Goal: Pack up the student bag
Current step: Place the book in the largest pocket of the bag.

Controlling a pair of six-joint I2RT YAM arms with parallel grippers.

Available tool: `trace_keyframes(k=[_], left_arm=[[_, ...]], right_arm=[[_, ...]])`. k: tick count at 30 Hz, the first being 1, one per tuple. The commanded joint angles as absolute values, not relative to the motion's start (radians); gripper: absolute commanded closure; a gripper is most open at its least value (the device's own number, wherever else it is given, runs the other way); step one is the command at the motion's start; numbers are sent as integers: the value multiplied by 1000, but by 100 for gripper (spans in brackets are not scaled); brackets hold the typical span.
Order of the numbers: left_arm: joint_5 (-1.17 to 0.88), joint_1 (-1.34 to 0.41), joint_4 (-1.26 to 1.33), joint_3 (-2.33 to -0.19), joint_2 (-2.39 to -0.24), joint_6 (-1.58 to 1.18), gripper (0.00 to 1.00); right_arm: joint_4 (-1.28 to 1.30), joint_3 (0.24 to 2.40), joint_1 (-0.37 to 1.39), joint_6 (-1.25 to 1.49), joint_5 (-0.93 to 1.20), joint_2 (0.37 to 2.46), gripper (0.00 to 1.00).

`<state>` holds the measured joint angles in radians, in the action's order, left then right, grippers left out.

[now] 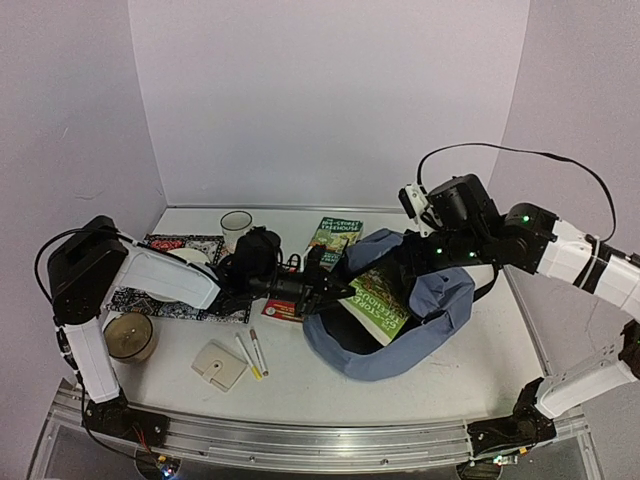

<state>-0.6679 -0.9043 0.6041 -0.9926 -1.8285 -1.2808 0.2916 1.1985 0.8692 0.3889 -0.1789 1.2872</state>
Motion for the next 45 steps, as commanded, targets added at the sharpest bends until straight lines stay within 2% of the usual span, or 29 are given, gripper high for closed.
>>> trace_keyframes(k=[1, 11, 17, 20, 24, 31, 38, 41, 45], left_arm=[[-627, -905, 716, -1141, -1888, -1297, 100], [-640, -916, 716, -1353, -2131, -1290, 100], [-622, -902, 701, -1367, -2205, -1274, 99], [-604, -892, 688, -1360, -2228, -1256, 95], [-594, -879, 654, -1398, -2255, -1228, 85], [-536, -869, 562, -1404, -2247, -1158, 50], [-445, -865, 477, -1322, -2128, -1068, 27], [-424, -870, 452, -1285, -2078, -1038, 9], [-400, -887, 413, -1246, -2019, -994, 5]], right_arm=[[184, 1176, 872, 387, -115, 1217, 100], [167, 1085, 872, 414, -279, 1182, 100], [170, 1040, 873, 422, -350, 1155, 100], [170, 1031, 872, 420, -351, 1158, 100], [170, 1026, 872, 419, -337, 1175, 100], [178, 1014, 873, 427, -402, 1185, 100], [246, 1014, 873, 428, -548, 1209, 100], [278, 1011, 869, 428, -594, 1214, 100], [301, 1002, 857, 429, -627, 1212, 100]])
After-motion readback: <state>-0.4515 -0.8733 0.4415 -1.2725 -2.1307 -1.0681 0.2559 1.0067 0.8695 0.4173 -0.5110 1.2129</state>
